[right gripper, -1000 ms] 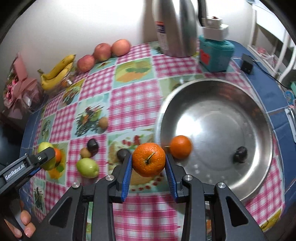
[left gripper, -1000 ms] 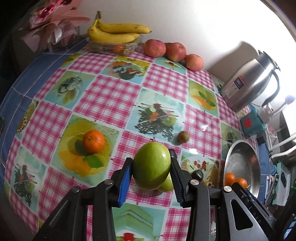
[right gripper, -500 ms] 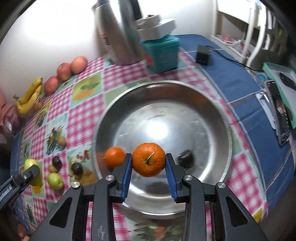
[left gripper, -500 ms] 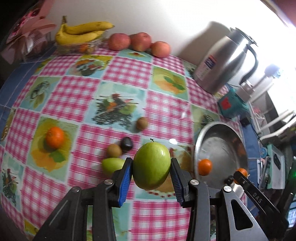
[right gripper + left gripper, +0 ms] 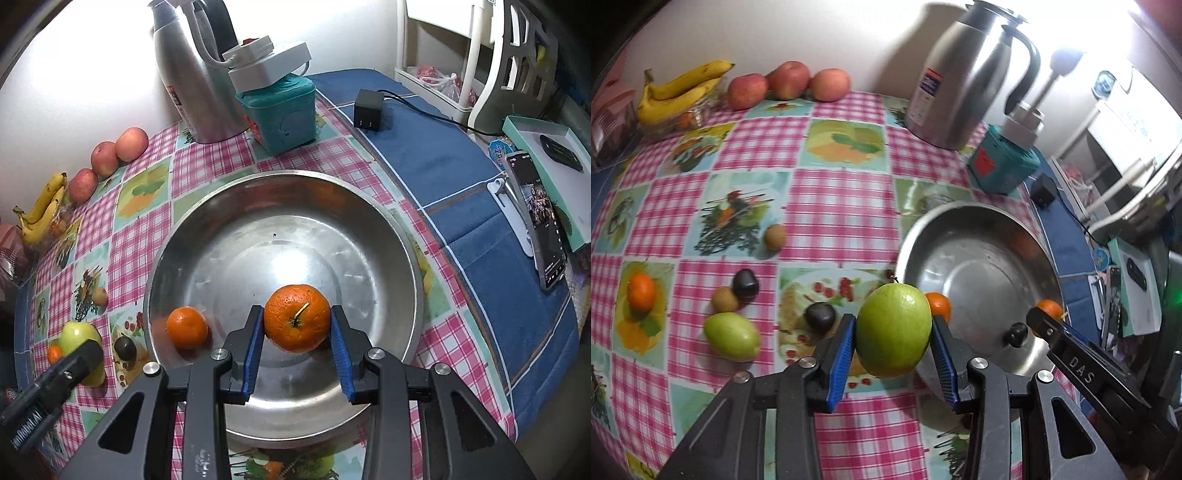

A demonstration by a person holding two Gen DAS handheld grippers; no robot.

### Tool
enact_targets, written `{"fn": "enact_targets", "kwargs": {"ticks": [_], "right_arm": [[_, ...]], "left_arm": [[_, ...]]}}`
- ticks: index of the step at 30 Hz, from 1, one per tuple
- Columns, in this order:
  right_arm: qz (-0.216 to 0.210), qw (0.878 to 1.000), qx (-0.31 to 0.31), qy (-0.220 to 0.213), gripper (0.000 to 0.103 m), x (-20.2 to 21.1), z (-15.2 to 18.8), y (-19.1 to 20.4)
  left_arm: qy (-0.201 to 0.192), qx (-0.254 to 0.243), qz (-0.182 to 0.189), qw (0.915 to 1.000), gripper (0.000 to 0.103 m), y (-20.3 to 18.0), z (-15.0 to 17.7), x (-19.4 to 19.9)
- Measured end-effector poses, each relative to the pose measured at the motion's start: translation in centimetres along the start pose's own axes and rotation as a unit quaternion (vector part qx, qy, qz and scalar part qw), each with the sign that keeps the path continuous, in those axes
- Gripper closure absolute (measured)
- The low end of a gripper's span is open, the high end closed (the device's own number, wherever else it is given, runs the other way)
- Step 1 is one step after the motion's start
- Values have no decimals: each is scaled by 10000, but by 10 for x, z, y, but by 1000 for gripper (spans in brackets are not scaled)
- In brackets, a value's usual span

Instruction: Organize fruits

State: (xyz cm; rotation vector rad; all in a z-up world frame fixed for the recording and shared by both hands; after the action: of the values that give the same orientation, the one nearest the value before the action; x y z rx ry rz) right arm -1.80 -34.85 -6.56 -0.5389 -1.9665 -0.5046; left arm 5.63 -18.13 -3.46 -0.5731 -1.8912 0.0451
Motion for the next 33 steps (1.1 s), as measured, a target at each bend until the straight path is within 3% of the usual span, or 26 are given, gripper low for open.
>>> {"fn": "enact_targets", "kwargs": {"ticks": [16, 33], "right_arm": [[-123, 9998, -21, -136, 66, -13, -12, -1], [-46, 9996, -223, -176, 66, -31, -32, -15]], "left_arm": [[197, -482, 78, 9986, 60, -47, 6, -35], [-108, -785, -48, 9968, 60, -63, -22, -58]]}}
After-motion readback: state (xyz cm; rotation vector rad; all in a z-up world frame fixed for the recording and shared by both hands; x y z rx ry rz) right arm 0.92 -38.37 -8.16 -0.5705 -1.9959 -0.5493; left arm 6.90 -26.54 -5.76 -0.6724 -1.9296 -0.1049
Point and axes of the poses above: each gripper's, at about its wrist camera, not at the fingertips, and x roughly against the way its jaws point, y to its left, z to its underside, the point moved 4 cm from there along -x, roughly the way its jaws point, and after that the axes turned 2 degrees about z, right-handed, at the moved point
